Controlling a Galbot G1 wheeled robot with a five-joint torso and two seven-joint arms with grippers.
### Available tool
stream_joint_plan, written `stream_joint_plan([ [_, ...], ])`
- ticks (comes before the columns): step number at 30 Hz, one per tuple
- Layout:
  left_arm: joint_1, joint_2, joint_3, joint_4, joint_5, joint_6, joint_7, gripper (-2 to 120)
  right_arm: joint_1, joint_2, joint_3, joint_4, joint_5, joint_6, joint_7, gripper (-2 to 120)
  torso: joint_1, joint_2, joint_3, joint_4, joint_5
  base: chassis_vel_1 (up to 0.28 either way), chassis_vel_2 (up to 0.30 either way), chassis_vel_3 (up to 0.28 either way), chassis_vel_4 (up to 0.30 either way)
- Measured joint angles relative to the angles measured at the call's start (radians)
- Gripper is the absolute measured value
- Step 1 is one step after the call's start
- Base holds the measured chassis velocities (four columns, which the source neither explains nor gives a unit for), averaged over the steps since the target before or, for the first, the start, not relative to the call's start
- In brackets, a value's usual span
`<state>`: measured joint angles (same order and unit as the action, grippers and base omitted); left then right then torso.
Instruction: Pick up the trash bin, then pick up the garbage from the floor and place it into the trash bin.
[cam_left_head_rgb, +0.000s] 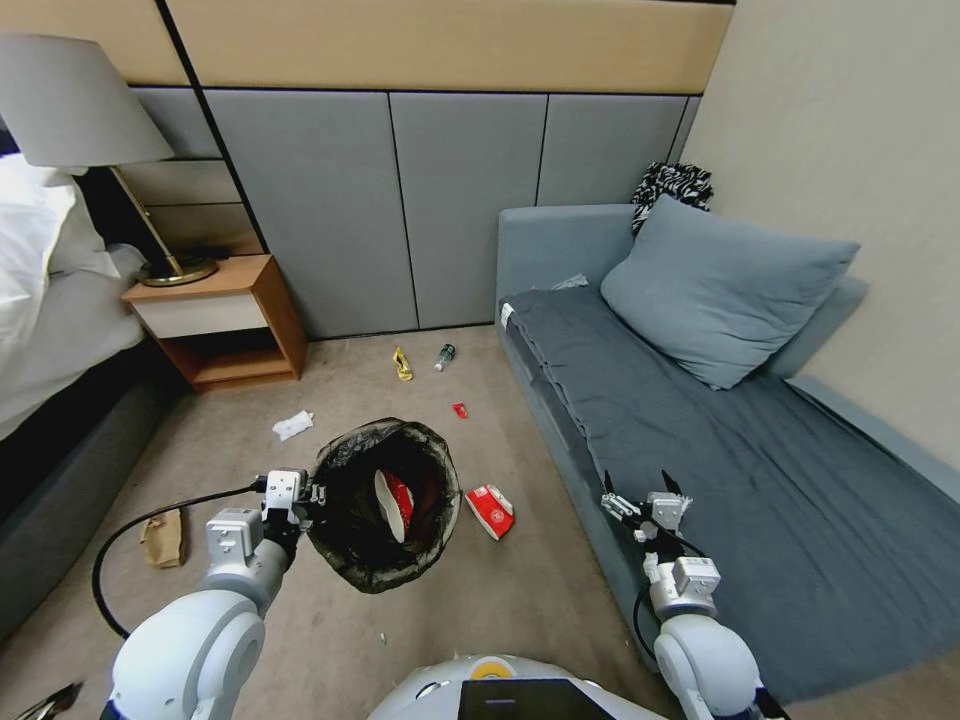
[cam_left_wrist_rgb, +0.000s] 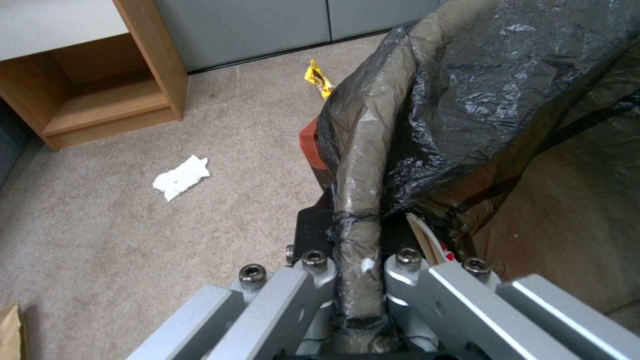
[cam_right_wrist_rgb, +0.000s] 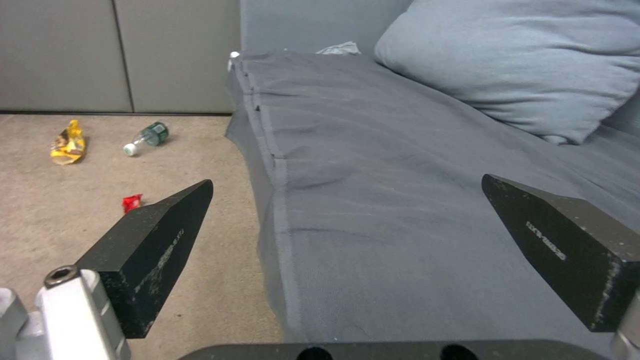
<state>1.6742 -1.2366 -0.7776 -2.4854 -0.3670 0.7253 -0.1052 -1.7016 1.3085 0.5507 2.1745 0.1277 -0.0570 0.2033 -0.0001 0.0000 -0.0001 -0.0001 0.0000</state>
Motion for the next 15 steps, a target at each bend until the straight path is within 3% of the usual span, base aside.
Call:
stream_joint_plan([
  [7,0.003,0.005,-0.019,-0.011,-0.030,0.000,-0.021,1,0.061,-0.043,-0.015,0.009,0.052,-0.062,-0.010,100,0.000,0.000,0.000,0.0000,0.0000,0.000,0.000,0.000,0.000],
  [13,0.020,0.001,-0.034,-0.014,-0.032,0.008,-0.012,1,0.162,-0.140,-0.076,0.023,0.156,-0.144,0.016,100,0.000,0.000,0.000,0.0002,0.0001,0.000,0.000,0.000,0.000],
  [15,0.021,0.001,-0.032,-0.015,-0.028,0.008,-0.011,1,0.209,-0.204,-0.110,0.016,0.207,-0.165,0.030,100,0.000,0.000,0.000,0.0002,0.0000,0.000,0.000,0.000,0.000],
])
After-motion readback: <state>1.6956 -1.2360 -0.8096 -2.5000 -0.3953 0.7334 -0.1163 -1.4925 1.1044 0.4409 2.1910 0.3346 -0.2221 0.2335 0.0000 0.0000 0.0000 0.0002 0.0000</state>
